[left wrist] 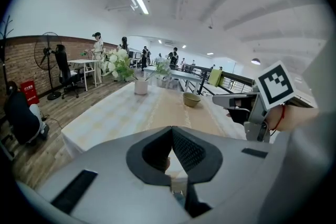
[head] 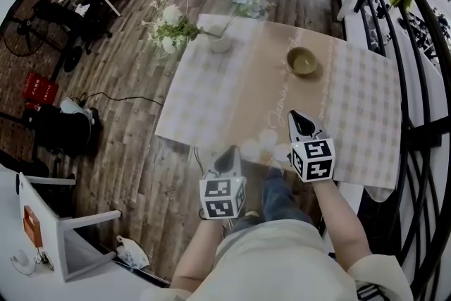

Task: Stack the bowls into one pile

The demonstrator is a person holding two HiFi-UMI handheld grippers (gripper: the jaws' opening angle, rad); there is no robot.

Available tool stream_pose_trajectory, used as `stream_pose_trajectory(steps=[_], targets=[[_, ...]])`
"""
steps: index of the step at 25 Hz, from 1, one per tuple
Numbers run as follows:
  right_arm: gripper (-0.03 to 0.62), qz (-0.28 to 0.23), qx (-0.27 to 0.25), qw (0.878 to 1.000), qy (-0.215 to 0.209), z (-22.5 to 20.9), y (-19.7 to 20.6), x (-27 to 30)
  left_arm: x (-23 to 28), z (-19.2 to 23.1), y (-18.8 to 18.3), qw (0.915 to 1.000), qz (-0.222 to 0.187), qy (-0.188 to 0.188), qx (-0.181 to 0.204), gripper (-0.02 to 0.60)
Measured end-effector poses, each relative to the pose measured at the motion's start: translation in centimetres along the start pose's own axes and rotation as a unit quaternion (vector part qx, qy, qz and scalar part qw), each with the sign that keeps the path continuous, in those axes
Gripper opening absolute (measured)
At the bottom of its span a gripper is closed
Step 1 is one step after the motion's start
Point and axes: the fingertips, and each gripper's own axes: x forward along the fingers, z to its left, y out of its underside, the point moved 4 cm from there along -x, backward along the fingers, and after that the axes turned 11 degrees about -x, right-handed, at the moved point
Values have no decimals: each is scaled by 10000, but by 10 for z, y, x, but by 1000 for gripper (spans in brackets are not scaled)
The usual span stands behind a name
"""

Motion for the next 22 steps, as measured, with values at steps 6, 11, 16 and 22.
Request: stream_pose_trajectory(steps=[6,11,16,22], targets=[[0,-139,-2,9999,-57,29,0,-24,-25,11,14,9999,-112,46,-73,3],[0,-231,16,9997,-67,52,5,-59,-53,9,30,9997,-197,95,-94,3],[0,-311,-35,9994,-124,75,9,-90,-81,6,40,9993,-306,132,-144,3],[0,-402,-40,9990,-207,99,13,-126,-112,1,51,9989,-397,195,-137,3]])
